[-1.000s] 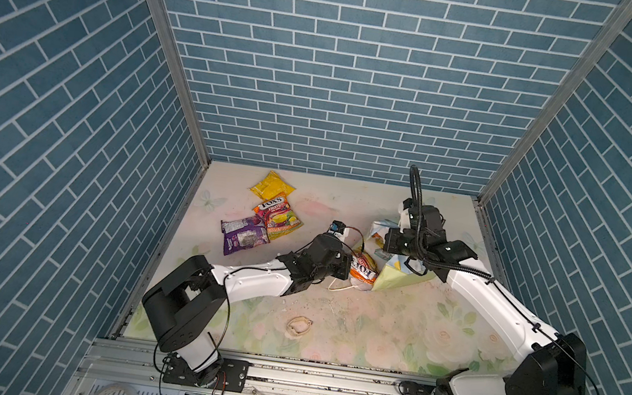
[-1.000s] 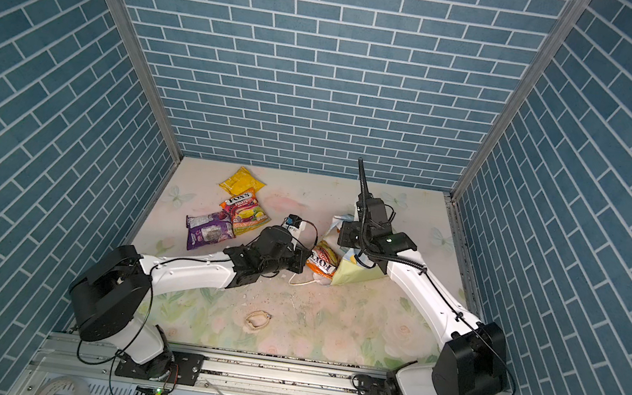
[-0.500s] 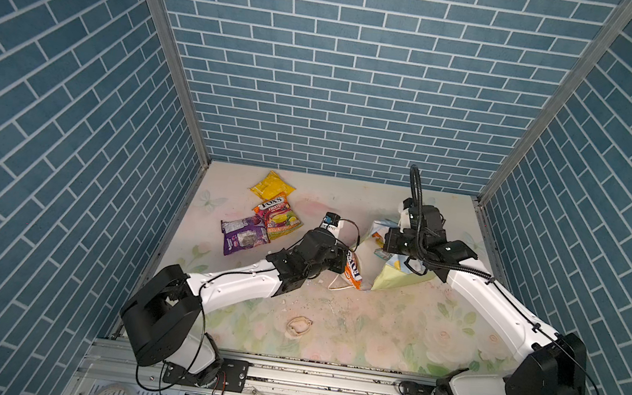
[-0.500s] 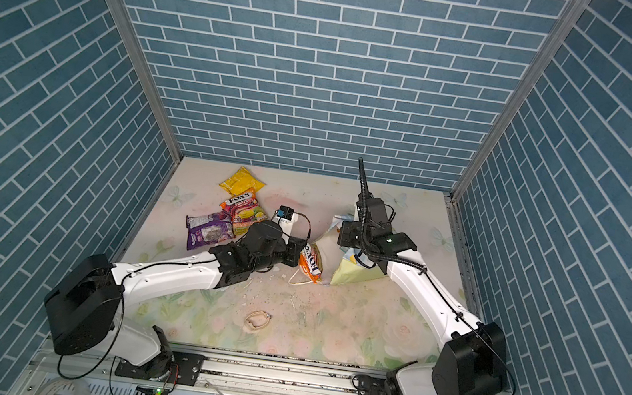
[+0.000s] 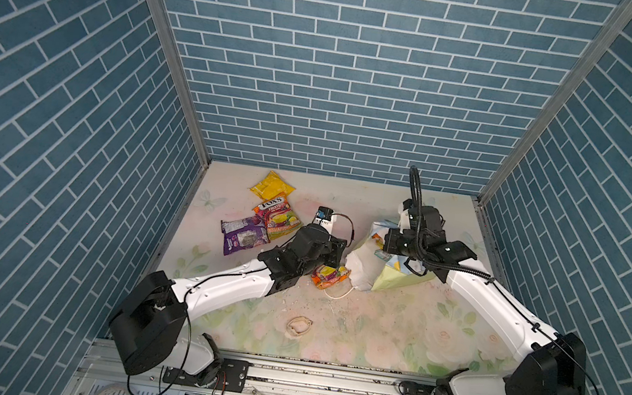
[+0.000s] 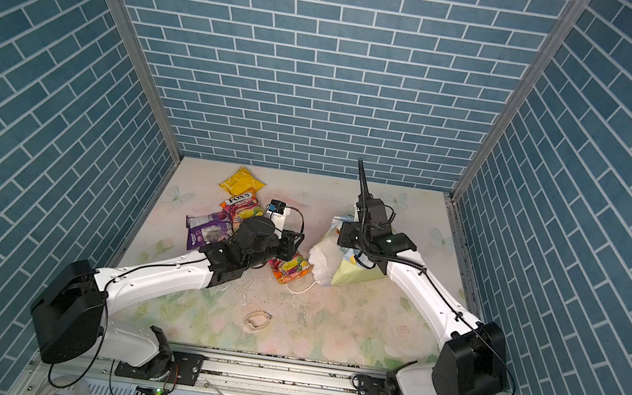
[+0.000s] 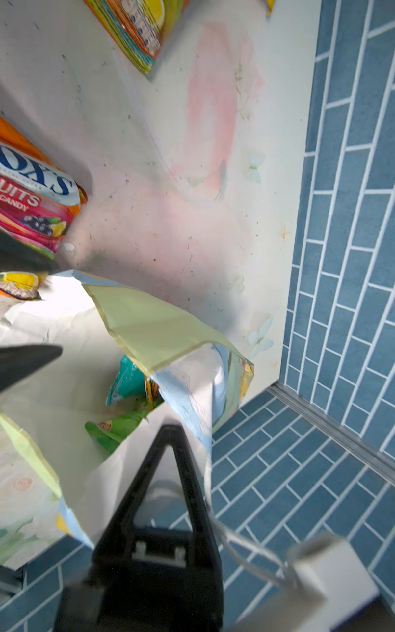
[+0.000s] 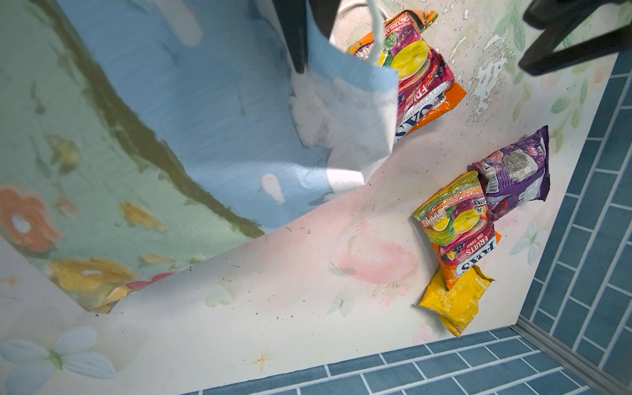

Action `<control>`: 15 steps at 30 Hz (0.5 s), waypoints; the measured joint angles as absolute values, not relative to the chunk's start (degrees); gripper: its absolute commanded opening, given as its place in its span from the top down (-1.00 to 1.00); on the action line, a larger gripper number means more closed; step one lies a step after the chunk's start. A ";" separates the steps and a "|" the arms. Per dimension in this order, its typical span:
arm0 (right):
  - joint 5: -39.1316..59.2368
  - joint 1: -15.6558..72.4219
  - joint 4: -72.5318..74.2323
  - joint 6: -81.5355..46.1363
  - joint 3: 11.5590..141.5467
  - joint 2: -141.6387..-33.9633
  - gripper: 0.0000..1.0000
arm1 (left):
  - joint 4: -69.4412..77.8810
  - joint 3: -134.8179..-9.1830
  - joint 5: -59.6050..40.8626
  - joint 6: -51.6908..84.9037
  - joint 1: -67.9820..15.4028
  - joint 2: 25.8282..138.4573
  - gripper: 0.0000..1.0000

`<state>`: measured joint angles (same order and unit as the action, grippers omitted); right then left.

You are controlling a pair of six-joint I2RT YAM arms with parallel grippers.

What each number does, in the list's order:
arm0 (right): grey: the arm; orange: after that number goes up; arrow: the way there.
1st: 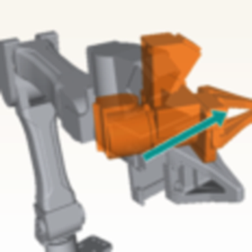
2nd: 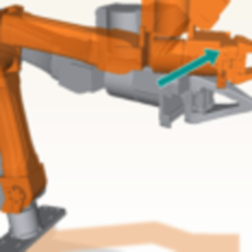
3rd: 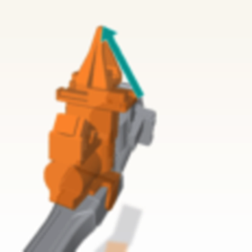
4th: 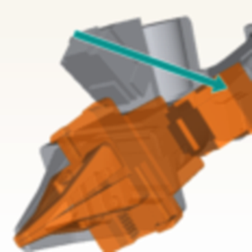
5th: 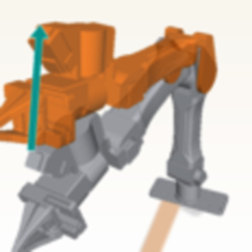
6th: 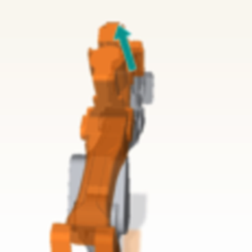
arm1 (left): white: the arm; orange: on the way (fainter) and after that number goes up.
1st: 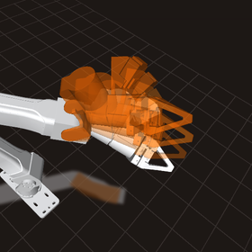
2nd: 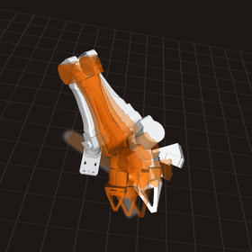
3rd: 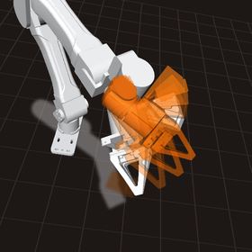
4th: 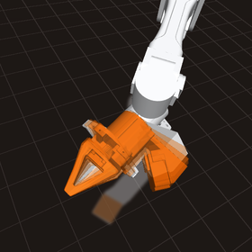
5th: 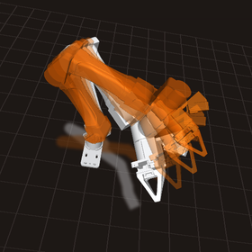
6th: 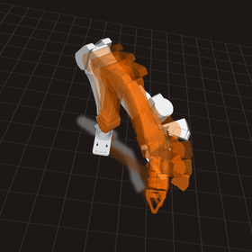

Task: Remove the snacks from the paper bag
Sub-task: 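Pull the Fox's bag up out of the bag mouth with the left gripper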

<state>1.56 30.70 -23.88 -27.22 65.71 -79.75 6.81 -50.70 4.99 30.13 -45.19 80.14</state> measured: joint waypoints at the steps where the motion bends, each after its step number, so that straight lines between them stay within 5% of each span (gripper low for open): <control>1: 1.54 30.70 -23.86 -27.22 65.71 -79.72 1.00 | 5.50 -50.65 5.34 30.20 -44.69 80.14 -0.22; 4: 1.56 30.70 -23.86 -27.22 65.71 -79.70 1.00 | 3.64 -48.53 5.67 31.09 -42.00 79.55 -0.69; 8: 1.50 30.70 -23.86 -27.22 65.71 -79.70 1.00 | 0.30 -44.86 5.96 31.55 -38.35 78.74 -0.95; 15: 1.48 30.70 -23.83 -27.22 65.71 -79.70 1.00 | -1.48 -44.91 4.10 31.16 -36.56 84.31 -0.99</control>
<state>1.48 30.70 -23.83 -27.22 65.71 -79.70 -1.48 -44.91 4.10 31.16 -36.56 84.31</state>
